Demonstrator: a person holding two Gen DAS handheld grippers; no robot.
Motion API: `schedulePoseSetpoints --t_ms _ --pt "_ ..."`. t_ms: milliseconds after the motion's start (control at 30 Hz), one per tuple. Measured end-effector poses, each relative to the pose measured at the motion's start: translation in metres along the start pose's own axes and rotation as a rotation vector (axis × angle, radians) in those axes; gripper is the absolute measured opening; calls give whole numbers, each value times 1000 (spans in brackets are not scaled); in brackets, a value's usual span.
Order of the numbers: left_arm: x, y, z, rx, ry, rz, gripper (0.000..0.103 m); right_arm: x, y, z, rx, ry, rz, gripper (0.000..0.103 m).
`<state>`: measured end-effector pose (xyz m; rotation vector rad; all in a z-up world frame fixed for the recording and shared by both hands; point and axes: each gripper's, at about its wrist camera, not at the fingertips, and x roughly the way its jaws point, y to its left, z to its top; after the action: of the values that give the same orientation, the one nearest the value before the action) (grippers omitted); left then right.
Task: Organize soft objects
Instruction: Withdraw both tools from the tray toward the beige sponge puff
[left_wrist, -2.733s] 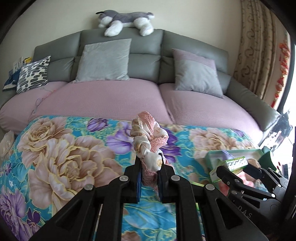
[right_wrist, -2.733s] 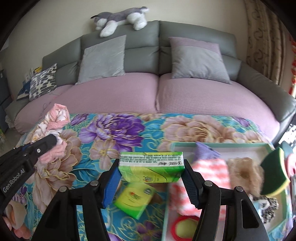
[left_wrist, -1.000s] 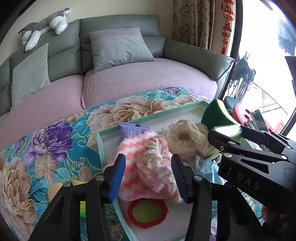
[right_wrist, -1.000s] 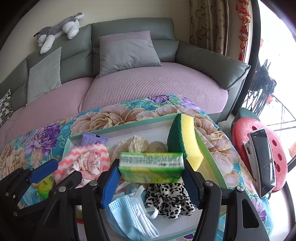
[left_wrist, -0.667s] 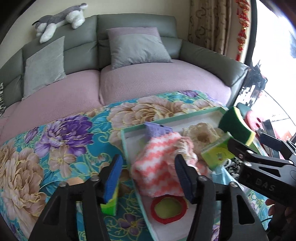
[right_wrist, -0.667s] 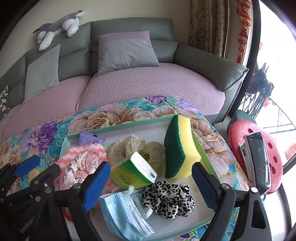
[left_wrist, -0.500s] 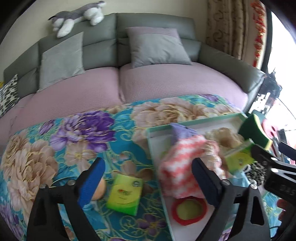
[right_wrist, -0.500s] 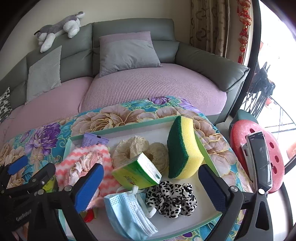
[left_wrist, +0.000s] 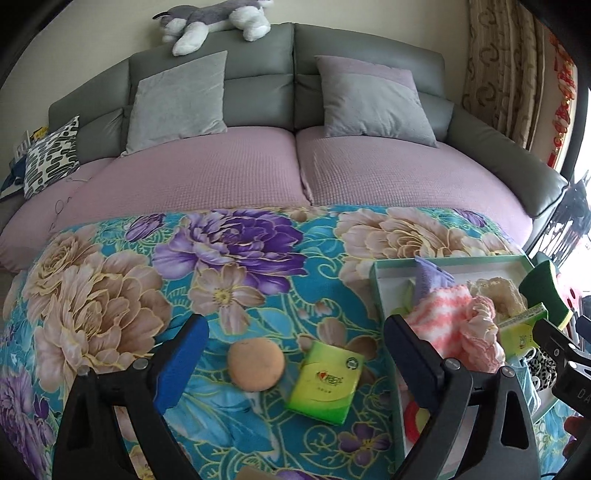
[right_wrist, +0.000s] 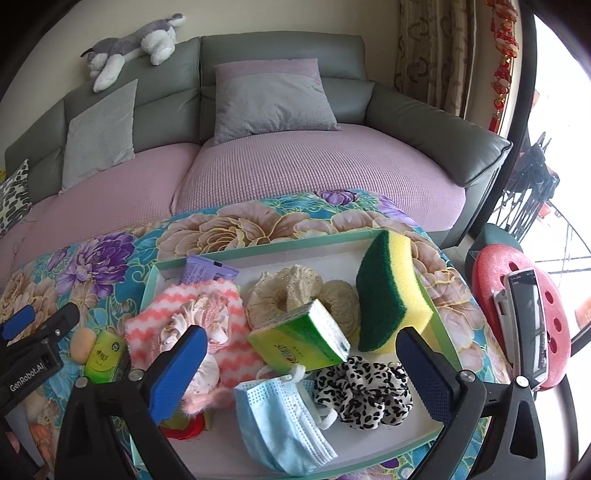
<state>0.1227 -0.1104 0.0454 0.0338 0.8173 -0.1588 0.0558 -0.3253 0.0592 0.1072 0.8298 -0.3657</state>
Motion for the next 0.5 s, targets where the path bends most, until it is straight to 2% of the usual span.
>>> schedulePoseSetpoints --t_ms 167,333,500 --pt "-1 23 -3 -41 8 30 96 -2 11 1 -13 -4 25 103" --pt "-5 59 -9 -110 9 105 96 -4 39 2 -29 -8 129 103" --pt "-7 99 -20 -180 30 183 96 -3 75 -1 -68 7 192 103"
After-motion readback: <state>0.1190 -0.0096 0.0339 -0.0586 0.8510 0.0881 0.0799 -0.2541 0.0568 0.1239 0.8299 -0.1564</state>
